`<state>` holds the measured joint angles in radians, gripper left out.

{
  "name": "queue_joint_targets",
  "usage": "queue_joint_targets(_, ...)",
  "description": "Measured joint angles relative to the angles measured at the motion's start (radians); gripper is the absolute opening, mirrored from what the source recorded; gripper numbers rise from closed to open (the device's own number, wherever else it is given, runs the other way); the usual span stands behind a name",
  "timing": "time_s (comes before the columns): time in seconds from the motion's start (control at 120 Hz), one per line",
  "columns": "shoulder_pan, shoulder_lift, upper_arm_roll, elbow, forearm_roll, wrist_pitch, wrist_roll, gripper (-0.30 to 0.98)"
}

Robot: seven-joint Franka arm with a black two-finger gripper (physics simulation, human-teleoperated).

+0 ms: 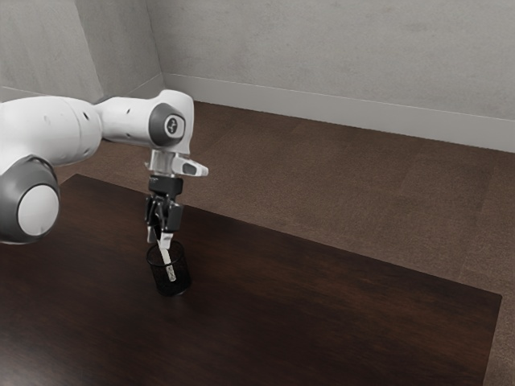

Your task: Take the marker out of the pen holder and place it to the left of the pen holder.

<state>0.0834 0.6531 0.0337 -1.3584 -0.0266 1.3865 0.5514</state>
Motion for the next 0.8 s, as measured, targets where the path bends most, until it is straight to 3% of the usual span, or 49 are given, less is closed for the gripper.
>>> queue_joint_targets(0.158,-0.002,0.0,-0.003,0.002,0.0,-0.002,-0.011,0.18)
queue_joint_targets(0.467,-0.009,-0.024,-0.004,0.004,0.011,0.0,-0.025,0.1)
queue_joint_targets(0.517,-0.008,-0.032,-0.005,0.004,0.013,-0.001,-0.026,0.0)
queue_joint_targets(0.617,-0.008,-0.04,-0.008,0.003,0.019,-0.001,-0.029,-0.03)
queue_joint_targets(0.8,-0.007,-0.136,-0.007,-0.029,0.028,-0.019,-0.034,-0.07)
